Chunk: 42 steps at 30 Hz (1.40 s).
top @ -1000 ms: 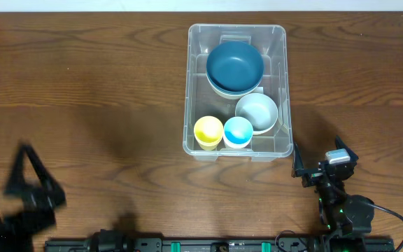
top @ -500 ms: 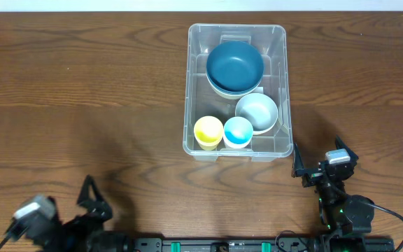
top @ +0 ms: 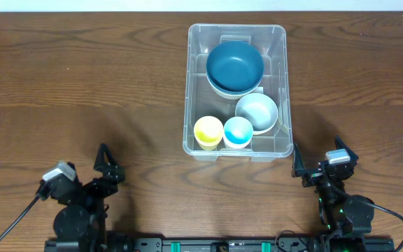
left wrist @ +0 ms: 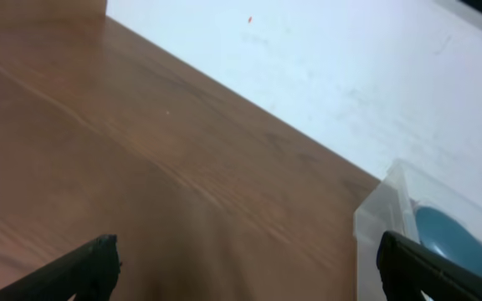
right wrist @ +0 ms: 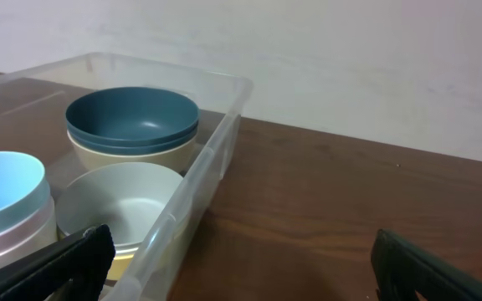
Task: Pack container
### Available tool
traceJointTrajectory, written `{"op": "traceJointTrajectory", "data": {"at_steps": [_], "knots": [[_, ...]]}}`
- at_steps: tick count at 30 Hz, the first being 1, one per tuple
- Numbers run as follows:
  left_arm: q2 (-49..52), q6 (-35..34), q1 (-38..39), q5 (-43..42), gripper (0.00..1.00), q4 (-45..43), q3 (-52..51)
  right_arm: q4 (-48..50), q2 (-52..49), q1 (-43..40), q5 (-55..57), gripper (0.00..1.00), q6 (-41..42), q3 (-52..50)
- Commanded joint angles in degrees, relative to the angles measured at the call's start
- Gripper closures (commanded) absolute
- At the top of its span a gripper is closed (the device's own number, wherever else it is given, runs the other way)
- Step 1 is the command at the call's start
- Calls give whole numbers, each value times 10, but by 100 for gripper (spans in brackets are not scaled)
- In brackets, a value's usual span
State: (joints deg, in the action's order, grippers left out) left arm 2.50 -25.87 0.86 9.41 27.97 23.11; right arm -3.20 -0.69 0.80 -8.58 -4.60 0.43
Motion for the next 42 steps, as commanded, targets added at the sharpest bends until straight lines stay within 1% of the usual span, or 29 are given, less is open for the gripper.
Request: {"op": "traceJointTrajectory", "data": {"at_steps": [1,5,10,15,17,23,26,30,38,42], "knots": [[-6,-3,2,1,2,-40,-39,-2,4,-4,-5,1,2,-1],[-14,-3,2,1,2,-89,-85,-2,4,-4,-5,1,2,-1],[-24,10,2,0,2,-118,-125,-2,4,-4,-4,1,2,-1],[-24,81,2,-28,2,-176,-154,-2,4,-4,-4,1,2,-1],[-24,91,2,-28,2,-188,-162,-2,4,-4,-5,1,2,-1],[-24,132,2,-34,2,-191,-179,-2,4,-4,-4,1,2,-1],[-24,189,2,-63,2,-191,-189,-2,4,-4,-4,1,2,-1],[-24,225,3,-78,2,-192,-191,-2,4,-4,-4,1,2,-1],[-24,282,13,-103,1,-193,-202,-2,4,-4,-5,1,2,-1],[-24,287,21,-103,2,-208,-212,-2,4,-4,-5,1,2,-1]]}}
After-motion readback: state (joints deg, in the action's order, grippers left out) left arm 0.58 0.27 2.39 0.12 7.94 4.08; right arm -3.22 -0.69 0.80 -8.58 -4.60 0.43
